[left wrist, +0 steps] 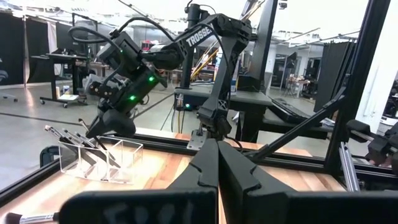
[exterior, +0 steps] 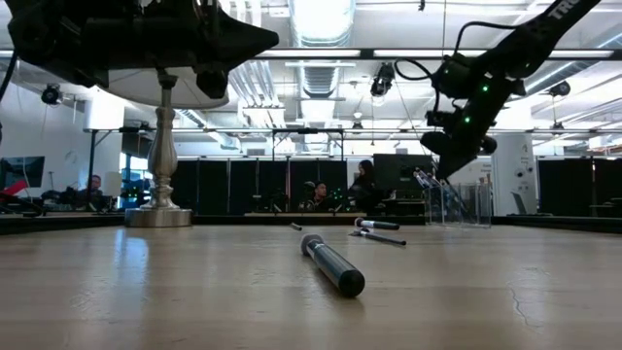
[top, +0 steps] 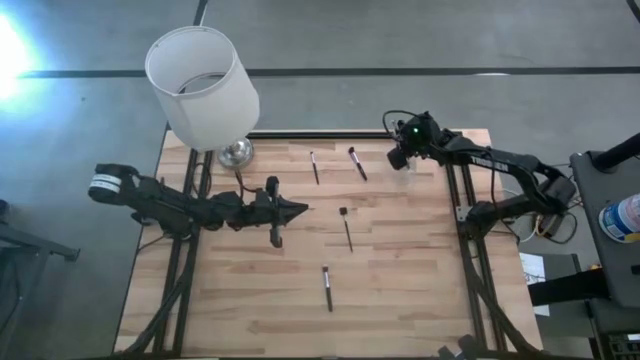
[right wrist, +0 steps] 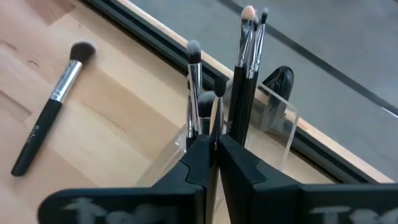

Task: Put items in baskets/containers
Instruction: Put the eyeshadow brush into the transparent organizer, then put the foundation brush into the transparent organizer

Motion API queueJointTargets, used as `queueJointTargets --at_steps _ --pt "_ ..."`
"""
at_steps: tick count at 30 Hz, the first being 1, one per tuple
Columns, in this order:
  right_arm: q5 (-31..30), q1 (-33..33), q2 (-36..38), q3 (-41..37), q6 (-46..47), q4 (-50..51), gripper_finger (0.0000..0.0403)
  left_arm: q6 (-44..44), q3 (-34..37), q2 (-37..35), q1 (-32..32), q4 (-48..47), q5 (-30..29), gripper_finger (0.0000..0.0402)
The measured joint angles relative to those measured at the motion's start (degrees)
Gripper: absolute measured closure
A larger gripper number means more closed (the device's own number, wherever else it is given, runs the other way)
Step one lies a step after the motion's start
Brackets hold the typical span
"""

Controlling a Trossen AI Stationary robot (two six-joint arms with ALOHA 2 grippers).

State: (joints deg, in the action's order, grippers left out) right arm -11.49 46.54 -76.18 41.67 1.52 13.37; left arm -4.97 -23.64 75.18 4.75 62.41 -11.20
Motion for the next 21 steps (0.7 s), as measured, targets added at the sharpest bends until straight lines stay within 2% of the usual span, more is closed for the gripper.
queueJointTargets --at_steps 7,13,17,21 --pt "-0.02 -0.07 -0.26 0.01 -0.01 0.46 0.0316 1.07 0.00 0.02 -0.34 -2.82 -0.42 0.0401" --pt "-0.21 -0.07 2.48 2.01 -0.14 5.22 0.0274 1.65 0.79 0.02 -2.04 -4.23 -0.85 0.0401" --pt "-0.21 -1.01 7.05 2.89 -1.18 9.31 0.0286 1.90 3.41 0.00 -3.84 -3.81 -0.79 0.0401" --pt "2.32 -3.50 12.58 2.50 -1.25 9.88 0.0337 1.82 6.01 0.00 -5.64 -2.71 -0.45 0.0401"
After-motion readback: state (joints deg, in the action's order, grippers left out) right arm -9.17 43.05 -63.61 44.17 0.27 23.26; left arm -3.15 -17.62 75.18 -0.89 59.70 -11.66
